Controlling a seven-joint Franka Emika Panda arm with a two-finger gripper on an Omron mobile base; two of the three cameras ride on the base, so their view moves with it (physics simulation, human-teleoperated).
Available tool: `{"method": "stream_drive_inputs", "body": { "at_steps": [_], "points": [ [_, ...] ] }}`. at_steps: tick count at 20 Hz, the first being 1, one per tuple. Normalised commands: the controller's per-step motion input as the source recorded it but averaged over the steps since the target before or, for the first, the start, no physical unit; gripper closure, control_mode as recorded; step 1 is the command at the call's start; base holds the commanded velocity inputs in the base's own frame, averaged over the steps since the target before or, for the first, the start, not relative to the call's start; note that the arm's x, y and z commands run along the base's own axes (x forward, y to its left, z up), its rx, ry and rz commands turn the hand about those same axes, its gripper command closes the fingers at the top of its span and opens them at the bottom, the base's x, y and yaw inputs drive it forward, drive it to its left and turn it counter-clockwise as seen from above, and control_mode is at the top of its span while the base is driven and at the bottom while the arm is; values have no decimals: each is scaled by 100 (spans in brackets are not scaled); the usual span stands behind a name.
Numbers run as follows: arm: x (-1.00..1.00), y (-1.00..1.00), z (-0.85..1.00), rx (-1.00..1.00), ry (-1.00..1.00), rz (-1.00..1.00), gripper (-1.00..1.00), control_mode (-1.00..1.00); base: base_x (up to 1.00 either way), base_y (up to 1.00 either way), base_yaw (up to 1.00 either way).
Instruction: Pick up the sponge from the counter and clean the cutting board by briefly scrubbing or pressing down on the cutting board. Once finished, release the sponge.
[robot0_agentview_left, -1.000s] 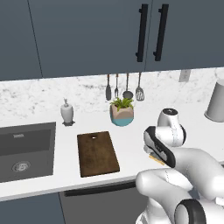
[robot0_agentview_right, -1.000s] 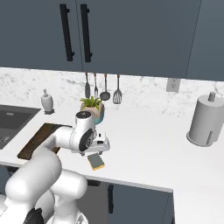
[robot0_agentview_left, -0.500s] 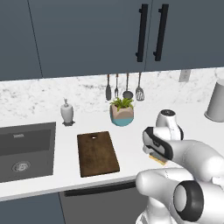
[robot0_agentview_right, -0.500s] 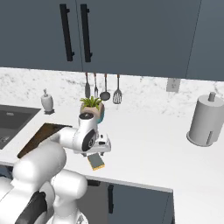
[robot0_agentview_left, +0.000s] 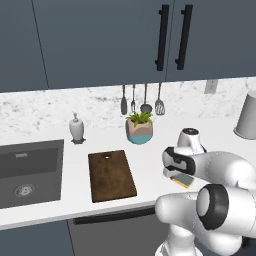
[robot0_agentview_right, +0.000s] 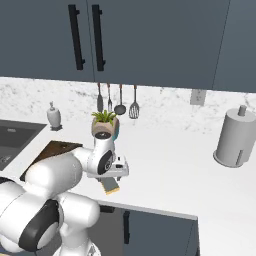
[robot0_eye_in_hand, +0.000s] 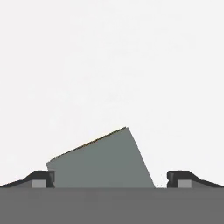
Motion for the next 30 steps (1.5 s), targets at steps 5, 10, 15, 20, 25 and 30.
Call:
{"method": "stream_drive_inputs", "body": {
  "at_steps": [5,10,15,20,25,30],
  "points": [
    [0,0,-46,0,0,0,-100,-100,0,0,0],
    [0,15,-55,0,0,0,100,-100,0,0,0],
    [-24,4,-12,-1,-7,-1,100,-100,0,0,0],
    [0,1,13,-2,-3,-3,100,-100,0,0,0],
    [2,55,65,-1,-1,4,100,-100,0,0,0],
    [18,96,71,6,0,10,100,-100,0,0,0]
  ]
}}
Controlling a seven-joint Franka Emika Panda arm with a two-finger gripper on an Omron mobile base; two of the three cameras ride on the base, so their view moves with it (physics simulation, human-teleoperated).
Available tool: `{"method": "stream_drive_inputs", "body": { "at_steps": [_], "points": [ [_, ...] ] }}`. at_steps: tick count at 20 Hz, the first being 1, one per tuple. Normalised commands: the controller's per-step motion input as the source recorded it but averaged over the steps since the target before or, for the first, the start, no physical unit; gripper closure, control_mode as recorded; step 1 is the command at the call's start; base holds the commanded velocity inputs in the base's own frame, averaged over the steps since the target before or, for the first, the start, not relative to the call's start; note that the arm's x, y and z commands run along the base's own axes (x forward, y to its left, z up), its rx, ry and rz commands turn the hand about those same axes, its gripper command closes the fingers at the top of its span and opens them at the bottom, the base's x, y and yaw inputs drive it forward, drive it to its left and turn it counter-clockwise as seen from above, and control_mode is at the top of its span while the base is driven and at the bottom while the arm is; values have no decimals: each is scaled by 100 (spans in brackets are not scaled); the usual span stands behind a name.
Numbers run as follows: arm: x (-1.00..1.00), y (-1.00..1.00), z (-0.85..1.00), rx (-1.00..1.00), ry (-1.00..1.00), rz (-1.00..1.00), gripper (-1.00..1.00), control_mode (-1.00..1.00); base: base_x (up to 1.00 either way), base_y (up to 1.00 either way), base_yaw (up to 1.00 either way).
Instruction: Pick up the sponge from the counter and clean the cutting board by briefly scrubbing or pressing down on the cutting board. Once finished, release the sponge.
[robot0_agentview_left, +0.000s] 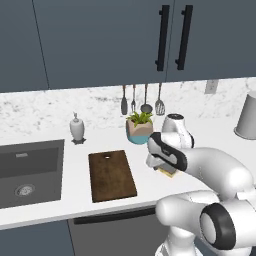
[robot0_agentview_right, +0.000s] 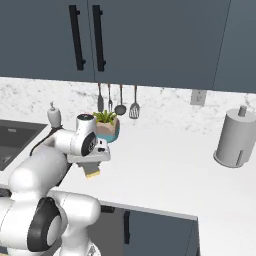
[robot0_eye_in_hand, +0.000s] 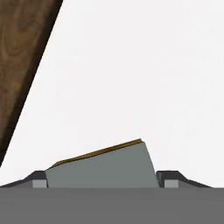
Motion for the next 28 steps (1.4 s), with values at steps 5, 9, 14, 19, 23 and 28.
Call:
{"method": "stream_drive_inputs", "body": {
  "at_steps": [5,9,14,19,23,28],
  "points": [
    [12,90,13,11,0,3,100,-100,0,0,0],
    [-1,91,-2,4,0,5,100,-100,0,0,0],
    [-11,65,-6,0,-7,2,100,-100,0,0,0],
    [-5,19,-19,4,-3,-6,100,-100,0,0,0],
    [1,0,-36,6,0,-7,100,-100,0,0,0],
    [0,18,-26,4,-3,-8,100,-100,0,0,0]
  ]
}}
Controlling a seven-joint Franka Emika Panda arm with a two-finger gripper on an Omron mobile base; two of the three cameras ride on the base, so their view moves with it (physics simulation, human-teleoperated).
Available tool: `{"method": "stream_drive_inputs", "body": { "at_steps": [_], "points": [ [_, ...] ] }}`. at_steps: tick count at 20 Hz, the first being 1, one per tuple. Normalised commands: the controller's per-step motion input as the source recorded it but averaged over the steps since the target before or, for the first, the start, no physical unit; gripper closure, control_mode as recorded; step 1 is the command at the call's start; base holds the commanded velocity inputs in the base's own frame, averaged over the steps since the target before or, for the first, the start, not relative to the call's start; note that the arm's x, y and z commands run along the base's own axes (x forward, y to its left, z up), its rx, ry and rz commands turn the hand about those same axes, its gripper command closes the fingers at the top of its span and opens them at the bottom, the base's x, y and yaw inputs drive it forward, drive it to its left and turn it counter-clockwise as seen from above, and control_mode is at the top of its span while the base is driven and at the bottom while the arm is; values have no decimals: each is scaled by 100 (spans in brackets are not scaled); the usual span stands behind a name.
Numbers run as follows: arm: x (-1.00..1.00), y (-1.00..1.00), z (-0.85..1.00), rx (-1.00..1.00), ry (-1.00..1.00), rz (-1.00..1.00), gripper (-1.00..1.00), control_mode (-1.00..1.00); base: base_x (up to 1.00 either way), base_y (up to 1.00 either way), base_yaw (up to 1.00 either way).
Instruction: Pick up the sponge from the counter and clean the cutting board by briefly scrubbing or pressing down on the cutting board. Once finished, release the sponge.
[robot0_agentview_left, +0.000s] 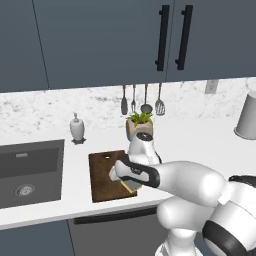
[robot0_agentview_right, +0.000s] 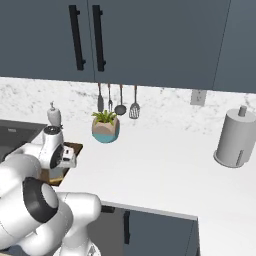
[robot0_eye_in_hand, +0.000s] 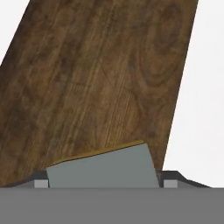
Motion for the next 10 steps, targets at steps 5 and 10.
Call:
{"method": "stream_drive_inputs", "body": {
  "at_steps": [5,10],
  "points": [
    [3,18,-14,0,0,-10,100,-100,0,0,0],
    [20,10,-6,0,0,-14,100,-100,0,0,0]
  ]
}}
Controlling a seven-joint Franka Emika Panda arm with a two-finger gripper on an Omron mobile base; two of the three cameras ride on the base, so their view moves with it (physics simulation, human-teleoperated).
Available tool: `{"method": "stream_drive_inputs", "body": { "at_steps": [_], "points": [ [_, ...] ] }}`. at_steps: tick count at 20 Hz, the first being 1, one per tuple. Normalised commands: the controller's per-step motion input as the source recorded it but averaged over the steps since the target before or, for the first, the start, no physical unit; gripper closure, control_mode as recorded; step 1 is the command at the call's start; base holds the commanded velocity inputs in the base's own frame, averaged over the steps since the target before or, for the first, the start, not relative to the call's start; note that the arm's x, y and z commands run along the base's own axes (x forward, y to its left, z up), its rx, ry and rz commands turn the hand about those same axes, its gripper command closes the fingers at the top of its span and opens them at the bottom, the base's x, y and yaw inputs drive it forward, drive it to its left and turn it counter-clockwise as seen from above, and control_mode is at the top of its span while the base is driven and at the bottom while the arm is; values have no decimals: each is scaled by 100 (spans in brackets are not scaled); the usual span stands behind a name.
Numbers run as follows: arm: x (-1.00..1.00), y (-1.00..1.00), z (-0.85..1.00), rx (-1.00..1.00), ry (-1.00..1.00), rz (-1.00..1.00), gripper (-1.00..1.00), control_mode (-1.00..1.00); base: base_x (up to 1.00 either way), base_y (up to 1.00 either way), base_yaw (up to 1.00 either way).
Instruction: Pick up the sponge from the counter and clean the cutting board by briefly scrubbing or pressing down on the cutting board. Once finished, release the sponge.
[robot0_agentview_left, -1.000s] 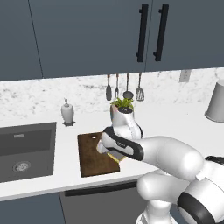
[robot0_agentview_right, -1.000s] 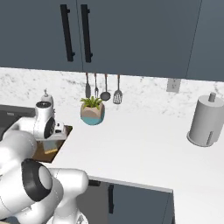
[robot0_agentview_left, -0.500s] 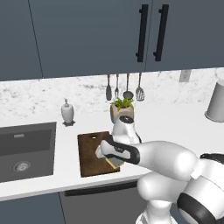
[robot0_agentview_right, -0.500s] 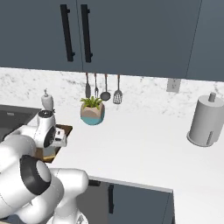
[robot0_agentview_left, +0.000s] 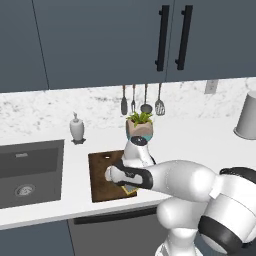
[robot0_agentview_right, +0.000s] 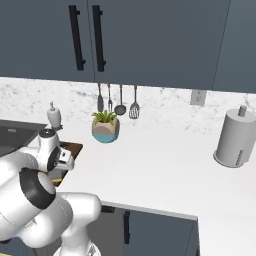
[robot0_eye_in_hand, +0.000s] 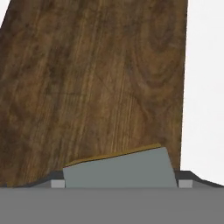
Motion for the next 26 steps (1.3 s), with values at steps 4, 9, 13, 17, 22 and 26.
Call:
{"method": "stream_drive_inputs", "body": {
  "at_steps": [4,9,13,17,22,26],
  "points": [
    [24,5,-3,0,0,-14,100,-100,0,0,0],
    [26,2,0,0,0,-13,100,-100,0,0,0],
    [42,0,0,0,0,-11,100,-100,0,0,0],
    [59,0,0,0,0,-11,100,-100,0,0,0],
    [76,0,0,0,-2,-12,100,-100,0,0,0],
    [76,0,0,0,-2,-13,100,-100,0,0,0]
  ]
}}
